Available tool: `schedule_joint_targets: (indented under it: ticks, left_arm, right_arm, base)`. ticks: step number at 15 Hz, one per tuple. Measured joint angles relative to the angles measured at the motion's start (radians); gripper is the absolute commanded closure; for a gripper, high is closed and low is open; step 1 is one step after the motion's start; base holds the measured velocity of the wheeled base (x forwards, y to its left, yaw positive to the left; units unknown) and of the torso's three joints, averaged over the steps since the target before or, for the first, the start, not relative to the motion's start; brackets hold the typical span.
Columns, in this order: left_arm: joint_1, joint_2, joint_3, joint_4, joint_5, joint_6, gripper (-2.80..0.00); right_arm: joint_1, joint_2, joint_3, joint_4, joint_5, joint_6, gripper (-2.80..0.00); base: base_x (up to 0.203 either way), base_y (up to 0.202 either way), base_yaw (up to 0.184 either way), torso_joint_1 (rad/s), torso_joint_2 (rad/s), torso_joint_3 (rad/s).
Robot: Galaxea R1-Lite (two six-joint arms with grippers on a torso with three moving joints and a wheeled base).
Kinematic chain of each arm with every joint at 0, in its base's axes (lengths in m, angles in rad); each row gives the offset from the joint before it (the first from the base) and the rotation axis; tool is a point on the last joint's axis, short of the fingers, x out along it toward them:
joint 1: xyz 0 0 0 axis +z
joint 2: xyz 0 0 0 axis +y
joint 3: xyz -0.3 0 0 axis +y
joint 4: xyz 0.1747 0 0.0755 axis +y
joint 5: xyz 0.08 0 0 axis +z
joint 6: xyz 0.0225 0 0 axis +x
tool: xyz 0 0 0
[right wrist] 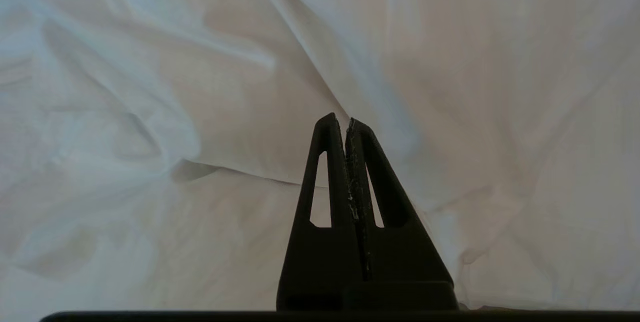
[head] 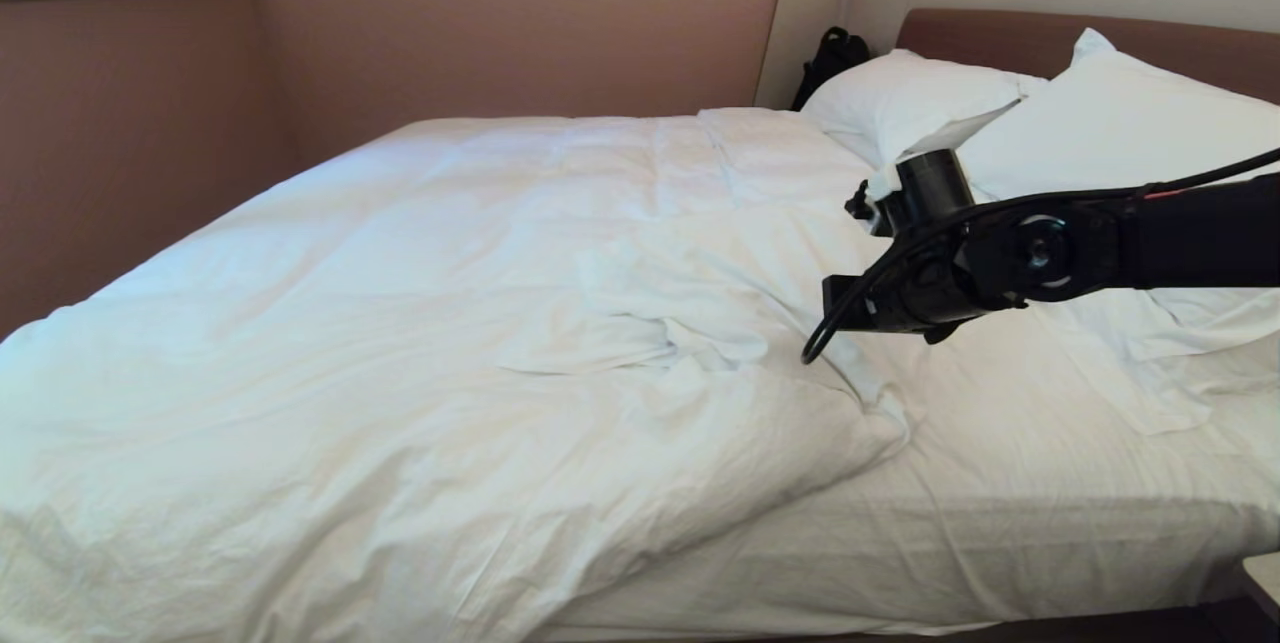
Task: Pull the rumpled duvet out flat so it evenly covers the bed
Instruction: Flatten the corners of the folded blanket
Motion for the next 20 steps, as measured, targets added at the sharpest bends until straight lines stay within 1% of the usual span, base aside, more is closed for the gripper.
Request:
schedule_joint_targets:
  ticks: [3, 8, 9, 15, 20]
  left_arm:
    - [0.000, 0.000, 0.000, 0.000, 0.000, 0.000, 0.00]
    - [0.000, 0.000, 0.000, 0.000, 0.000, 0.000, 0.00]
    - [0.000, 0.000, 0.000, 0.000, 0.000, 0.000, 0.00]
    - [0.000, 0.000, 0.000, 0.000, 0.000, 0.000, 0.00]
    - [0.000, 0.000, 0.000, 0.000, 0.000, 0.000, 0.00]
  right_arm:
    - [-0.019, 0.029, -0.007, -0.008, 0.001, 0.002, 0.00]
    - [-0.023, 0.042, 0.009, -0.045, 0.014, -0.006, 0.00]
    - [-0.023, 0.042, 0.015, -0.048, 0.016, -0.011, -2.80]
    - [-0.026, 0.035, 0.092, -0.132, 0.016, -0.082, -2.80]
    - [-0.044, 0.044, 0.193, -0.276, 0.027, -0.177, -2.80]
  base:
    - [0.000, 0.000, 0.000, 0.000, 0.00, 0.000]
    - [0.000, 0.000, 0.000, 0.000, 0.00, 0.000]
    - [0.000, 0.000, 0.000, 0.000, 0.00, 0.000]
    - [0.000, 0.000, 0.000, 0.000, 0.00, 0.000]
    - [0.000, 0.000, 0.000, 0.000, 0.00, 0.000]
